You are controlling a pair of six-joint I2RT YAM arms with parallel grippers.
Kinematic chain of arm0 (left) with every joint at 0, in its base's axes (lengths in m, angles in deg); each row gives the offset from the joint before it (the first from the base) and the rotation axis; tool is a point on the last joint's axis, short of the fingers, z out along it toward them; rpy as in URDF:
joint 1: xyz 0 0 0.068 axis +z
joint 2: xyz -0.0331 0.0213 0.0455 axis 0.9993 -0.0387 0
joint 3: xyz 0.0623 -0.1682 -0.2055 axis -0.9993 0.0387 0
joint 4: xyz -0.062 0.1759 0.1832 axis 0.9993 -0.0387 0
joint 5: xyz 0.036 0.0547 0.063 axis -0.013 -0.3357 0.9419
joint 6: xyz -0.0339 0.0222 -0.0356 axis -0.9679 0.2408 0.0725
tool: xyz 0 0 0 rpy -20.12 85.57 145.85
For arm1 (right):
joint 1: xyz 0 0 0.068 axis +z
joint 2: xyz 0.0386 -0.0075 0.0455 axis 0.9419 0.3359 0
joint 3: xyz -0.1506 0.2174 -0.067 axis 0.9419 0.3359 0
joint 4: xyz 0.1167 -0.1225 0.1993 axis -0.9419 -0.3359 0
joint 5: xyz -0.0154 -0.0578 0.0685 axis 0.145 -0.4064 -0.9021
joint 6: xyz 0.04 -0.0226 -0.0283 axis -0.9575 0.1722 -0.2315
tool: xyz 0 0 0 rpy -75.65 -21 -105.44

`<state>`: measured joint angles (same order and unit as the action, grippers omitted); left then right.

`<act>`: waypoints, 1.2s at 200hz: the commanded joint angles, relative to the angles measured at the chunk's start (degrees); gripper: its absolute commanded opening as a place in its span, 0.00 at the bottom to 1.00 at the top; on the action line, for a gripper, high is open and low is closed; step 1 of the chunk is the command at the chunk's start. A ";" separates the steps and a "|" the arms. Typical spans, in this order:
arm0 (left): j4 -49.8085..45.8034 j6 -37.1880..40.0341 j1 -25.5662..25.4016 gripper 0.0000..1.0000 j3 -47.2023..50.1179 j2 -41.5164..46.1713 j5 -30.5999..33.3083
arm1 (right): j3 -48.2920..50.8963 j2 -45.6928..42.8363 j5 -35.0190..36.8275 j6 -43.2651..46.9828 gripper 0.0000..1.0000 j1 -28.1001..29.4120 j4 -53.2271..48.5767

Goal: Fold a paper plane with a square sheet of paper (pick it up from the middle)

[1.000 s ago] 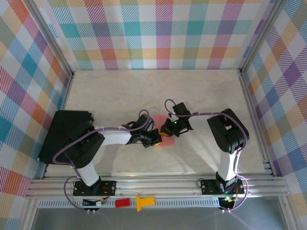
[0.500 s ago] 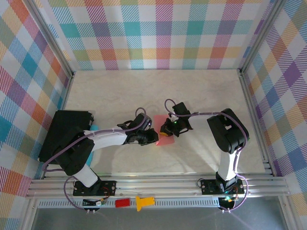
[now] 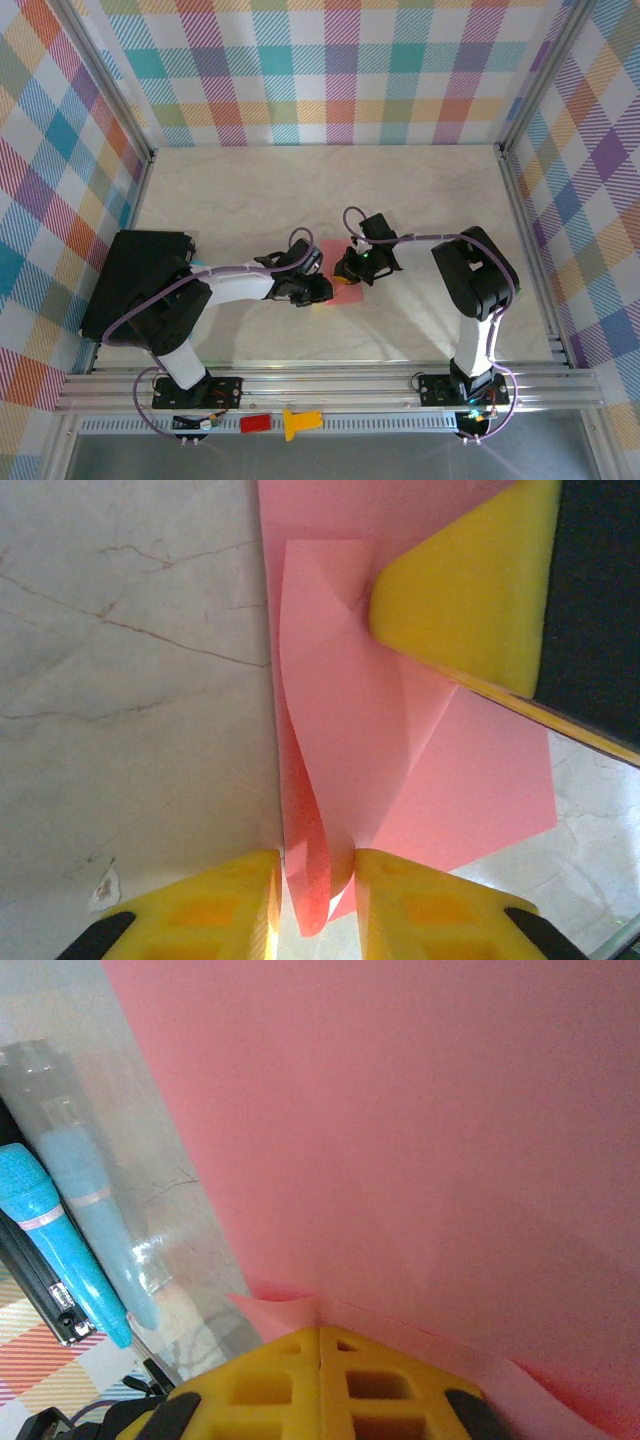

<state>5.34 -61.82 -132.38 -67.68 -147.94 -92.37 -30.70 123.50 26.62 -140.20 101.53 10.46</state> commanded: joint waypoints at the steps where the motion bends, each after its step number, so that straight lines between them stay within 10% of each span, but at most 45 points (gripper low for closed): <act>1: -3.11 0.91 -0.94 0.25 -1.84 -1.39 1.24 | 3.24 4.67 7.47 -0.75 0.00 0.36 -8.04; 240: -7.60 0.99 -1.04 0.17 -2.65 -5.05 3.47 | 3.12 -3.60 0.16 4.33 0.06 0.31 1.29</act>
<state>0.32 -61.51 -132.53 -70.70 -150.39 -90.43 -28.03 119.43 26.91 -136.72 101.55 11.38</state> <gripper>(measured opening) 0.173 0.066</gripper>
